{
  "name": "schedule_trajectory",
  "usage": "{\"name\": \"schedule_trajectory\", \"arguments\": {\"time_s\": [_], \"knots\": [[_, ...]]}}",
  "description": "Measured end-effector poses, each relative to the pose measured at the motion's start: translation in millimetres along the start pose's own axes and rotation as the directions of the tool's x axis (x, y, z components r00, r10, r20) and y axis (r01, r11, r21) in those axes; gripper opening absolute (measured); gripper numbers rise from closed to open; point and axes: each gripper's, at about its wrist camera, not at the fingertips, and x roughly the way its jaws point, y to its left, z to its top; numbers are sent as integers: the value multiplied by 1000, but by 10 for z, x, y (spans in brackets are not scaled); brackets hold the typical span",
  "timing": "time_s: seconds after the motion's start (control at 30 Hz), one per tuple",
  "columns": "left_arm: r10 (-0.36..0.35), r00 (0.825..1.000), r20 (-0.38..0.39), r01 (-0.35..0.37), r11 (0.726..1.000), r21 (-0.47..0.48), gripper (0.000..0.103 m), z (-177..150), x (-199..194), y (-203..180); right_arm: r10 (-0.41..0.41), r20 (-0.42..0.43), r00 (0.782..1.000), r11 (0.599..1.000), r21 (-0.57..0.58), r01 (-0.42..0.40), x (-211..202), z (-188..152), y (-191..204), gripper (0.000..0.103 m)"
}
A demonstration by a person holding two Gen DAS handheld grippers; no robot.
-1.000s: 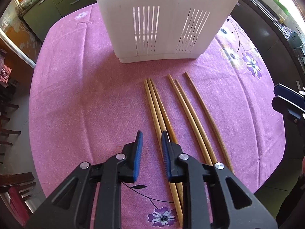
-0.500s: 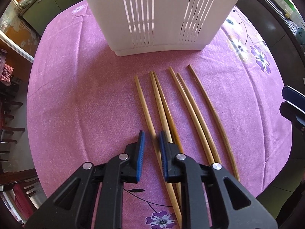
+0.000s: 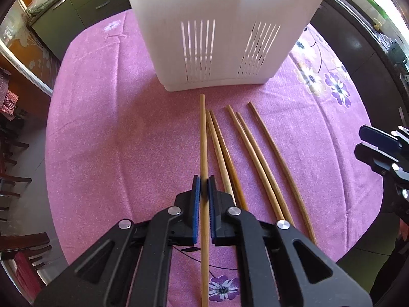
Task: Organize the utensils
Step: 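Lower the left tool and grasp another wooden chopstick upright, then lift the chopstick toward the caddy with the left tool while the right tool carries another chopstick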
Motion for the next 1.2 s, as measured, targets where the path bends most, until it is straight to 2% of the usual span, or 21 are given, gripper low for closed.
{"name": "schedule_trajectory", "arguments": {"time_s": [0.2,0.4,0.57,0.8,0.97,1.1,1.2], "knots": [[1,991,137,-1,1000,6,6,-71,-549,112,4,-8,1000,1000,-11,-5,16,38,79,27],[-4,966,257,0,1000,13,6,-243,-1032,224,7,-27,1000,1000,-23,-8,96,76,174,27],[-3,943,332,-6,1000,25,6,-380,-1287,276,23,-72,997,999,-20,-25,258,97,233,27],[5,930,368,-24,999,45,6,-488,-1360,300,7,-143,990,999,-43,-13,596,146,409,24],[-2,926,376,-20,998,56,6,-540,-1381,318,-40,-183,982,998,-61,29,813,214,504,18],[-10,925,380,-15,998,64,6,-568,-1392,322,-71,-207,976,996,-76,56,956,250,574,18],[-17,924,382,-9,998,66,6,-573,-1395,342,-105,-202,974,991,-98,86,1006,269,643,10]]}}
